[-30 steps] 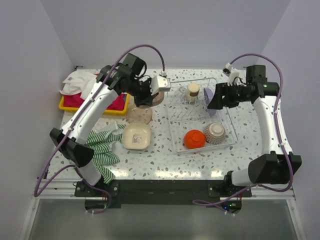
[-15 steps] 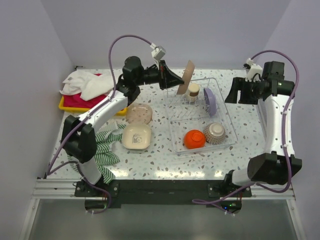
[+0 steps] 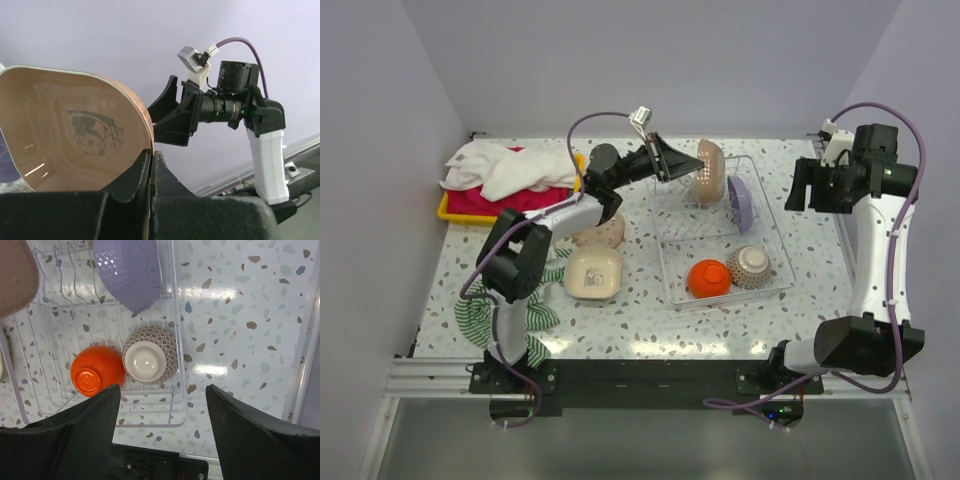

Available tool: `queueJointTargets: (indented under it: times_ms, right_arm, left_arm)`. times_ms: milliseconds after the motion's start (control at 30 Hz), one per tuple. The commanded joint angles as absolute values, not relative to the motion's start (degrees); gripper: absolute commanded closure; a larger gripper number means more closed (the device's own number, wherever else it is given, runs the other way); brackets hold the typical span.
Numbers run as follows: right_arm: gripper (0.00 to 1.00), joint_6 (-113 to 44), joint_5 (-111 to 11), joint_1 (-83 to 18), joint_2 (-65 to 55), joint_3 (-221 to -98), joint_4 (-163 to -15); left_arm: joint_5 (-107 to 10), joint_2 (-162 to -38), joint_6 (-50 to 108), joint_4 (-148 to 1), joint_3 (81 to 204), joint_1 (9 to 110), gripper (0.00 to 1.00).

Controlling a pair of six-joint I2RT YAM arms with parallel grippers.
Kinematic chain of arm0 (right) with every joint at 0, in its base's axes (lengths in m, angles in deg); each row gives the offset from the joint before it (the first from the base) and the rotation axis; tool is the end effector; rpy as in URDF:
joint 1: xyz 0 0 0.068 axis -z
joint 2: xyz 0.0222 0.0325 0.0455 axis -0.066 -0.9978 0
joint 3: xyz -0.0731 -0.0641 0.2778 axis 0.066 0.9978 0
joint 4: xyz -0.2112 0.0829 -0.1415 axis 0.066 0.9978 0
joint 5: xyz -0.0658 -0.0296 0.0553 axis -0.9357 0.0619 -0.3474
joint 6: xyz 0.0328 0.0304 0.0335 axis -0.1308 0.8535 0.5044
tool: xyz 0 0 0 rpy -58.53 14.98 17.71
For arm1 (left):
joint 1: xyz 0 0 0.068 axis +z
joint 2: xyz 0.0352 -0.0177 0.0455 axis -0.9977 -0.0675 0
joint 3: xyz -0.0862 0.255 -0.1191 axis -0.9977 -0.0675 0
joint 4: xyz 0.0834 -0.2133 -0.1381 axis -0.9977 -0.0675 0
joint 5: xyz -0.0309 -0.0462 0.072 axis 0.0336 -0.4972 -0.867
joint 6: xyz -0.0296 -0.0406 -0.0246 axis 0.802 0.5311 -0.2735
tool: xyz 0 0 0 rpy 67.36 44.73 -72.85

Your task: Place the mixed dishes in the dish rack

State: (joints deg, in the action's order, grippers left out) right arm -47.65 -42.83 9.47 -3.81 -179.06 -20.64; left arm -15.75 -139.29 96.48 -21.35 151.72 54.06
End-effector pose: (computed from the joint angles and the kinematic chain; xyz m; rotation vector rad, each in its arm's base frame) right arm 0.2581 -0.0508 0.4286 0.0419 2.4741 0.1741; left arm 0.3924 -0.2758 0.3226 0.1406 1.6198 -2.0163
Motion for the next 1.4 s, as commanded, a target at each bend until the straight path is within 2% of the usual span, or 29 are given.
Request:
queueJointTargets:
  times_ms: [0,267,667,1367]
  right_arm:
    - [0.27,-49.2,-46.2,9.6,-0.1,-178.4,-18.9]
    - [0.26,-50.1,-47.9,9.8,1.3,-177.9,-18.4]
    - [0.26,-49.8,-47.7,10.4,2.2,-174.6,-19.4]
    - [0.25,-52.5,-50.9,11.0,-1.2,-178.8,-17.5]
  left_arm:
    - [-22.1,-141.0,105.3,-14.9,151.8,50.5,1.0]
    - [-24.4,-144.7,108.3,-11.6,153.6,47.9,1.0]
    - [-24.1,-139.2,110.9,-10.4,147.5,51.3,1.0]
    - [-28.0,-153.4,112.6,-9.2,155.1,49.6,1.0]
